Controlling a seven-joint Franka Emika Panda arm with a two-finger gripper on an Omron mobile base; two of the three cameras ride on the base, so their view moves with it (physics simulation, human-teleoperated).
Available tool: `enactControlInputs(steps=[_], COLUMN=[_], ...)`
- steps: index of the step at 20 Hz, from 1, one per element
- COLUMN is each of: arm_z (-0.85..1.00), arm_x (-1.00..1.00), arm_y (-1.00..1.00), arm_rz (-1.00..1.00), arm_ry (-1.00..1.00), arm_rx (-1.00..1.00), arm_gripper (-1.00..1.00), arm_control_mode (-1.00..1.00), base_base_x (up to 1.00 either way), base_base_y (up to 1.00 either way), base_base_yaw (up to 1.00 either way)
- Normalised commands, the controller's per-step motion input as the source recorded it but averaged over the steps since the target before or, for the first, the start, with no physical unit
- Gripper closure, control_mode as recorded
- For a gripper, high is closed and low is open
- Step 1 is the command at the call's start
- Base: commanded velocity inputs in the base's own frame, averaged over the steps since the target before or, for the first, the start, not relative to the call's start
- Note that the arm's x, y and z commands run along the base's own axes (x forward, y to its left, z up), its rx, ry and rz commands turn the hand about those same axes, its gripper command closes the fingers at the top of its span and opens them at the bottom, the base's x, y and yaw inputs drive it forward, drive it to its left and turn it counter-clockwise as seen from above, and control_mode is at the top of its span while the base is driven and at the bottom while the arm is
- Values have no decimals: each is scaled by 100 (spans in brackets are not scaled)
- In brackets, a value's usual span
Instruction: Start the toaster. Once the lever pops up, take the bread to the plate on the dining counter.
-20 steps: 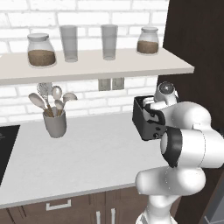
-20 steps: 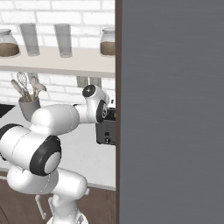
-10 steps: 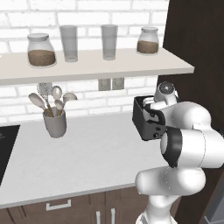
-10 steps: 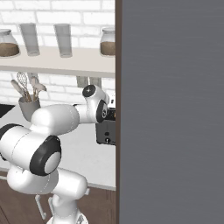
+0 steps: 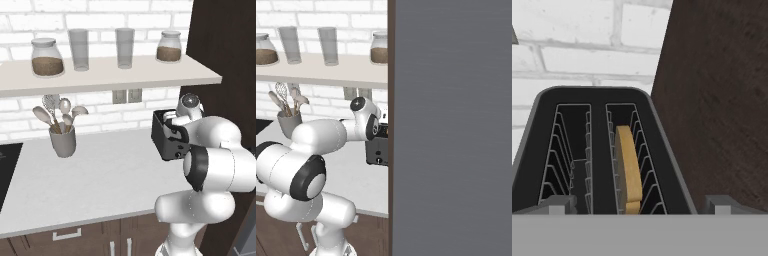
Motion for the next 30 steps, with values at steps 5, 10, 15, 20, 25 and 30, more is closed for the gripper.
enactControlInputs(steps=[5,10,15,20,25,30], arm_z=[0,0,0,0,0,0], arm_x=[0,0,0,0,0,0], arm_y=[0,0,0,0,0,0], arm_rz=[0,0,0,0,0,0], arm_ry=[0,0,0,0,0,0], arm_rx=[0,0,0,0,0,0], arm_gripper=[-100,-100,-100,-100,-100,-100], arm_control_mode=[-100,-100,-100,-100,-100,-100], base_base_x=[0,0,0,0,0,0], base_base_y=[0,0,0,0,0,0], base_base_yaw=[0,0,0,0,0,0])
